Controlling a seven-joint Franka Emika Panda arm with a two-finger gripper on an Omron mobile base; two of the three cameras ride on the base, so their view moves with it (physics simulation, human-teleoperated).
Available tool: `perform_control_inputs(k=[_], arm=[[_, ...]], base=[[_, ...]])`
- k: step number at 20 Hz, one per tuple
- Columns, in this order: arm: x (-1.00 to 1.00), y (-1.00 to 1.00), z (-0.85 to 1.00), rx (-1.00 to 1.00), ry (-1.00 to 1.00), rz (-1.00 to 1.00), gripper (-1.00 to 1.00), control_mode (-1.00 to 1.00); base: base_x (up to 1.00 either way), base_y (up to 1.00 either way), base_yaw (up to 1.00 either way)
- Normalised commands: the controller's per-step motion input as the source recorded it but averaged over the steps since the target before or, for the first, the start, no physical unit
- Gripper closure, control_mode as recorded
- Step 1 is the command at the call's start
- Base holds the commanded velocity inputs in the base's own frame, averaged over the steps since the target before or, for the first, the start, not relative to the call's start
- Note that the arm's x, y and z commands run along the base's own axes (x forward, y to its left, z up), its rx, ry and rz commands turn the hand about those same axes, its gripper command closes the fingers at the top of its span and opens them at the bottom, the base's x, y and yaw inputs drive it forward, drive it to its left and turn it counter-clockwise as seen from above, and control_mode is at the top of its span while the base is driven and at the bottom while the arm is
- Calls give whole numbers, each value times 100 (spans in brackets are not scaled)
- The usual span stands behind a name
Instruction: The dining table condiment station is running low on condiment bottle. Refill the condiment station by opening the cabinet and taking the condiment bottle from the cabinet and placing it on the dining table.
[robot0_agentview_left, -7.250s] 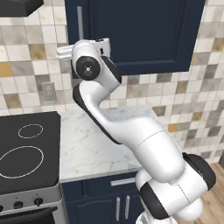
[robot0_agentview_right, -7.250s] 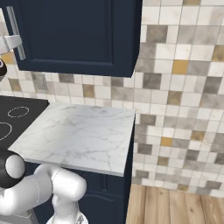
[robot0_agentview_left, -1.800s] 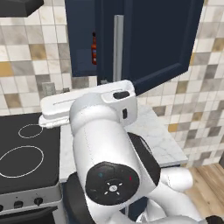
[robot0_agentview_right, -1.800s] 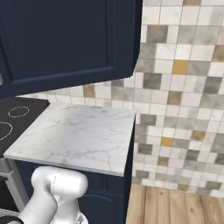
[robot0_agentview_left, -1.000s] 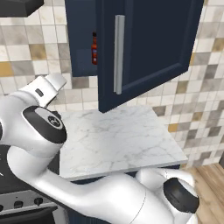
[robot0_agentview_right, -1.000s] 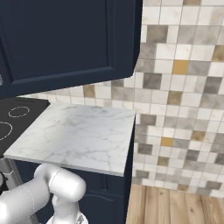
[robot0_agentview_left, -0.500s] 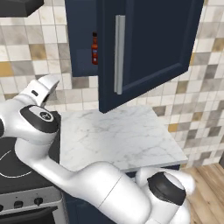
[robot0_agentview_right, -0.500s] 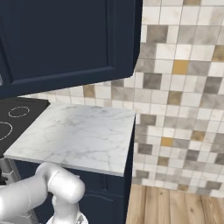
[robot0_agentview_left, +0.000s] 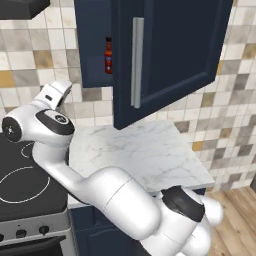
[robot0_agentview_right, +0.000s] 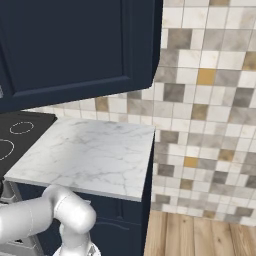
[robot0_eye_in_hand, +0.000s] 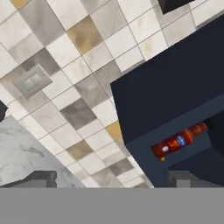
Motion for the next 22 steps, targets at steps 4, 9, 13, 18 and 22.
perform_control_inputs(k=[4,9,13,18,22], arm=[[-15,-62,0,0,0,-3,-100,-100],[-8,-81,0,0,2,-8,-100,-100],[0,-89,0,0,5,-7,-100,-100],[-69,-88,0,0,-3,-9,-100,-100],[-100,-71,5,0,-14,-13,-100,-100]], base=[[0,0,0],[0,0,0],[0,0,0],[0,0,0],[0,0,0]])
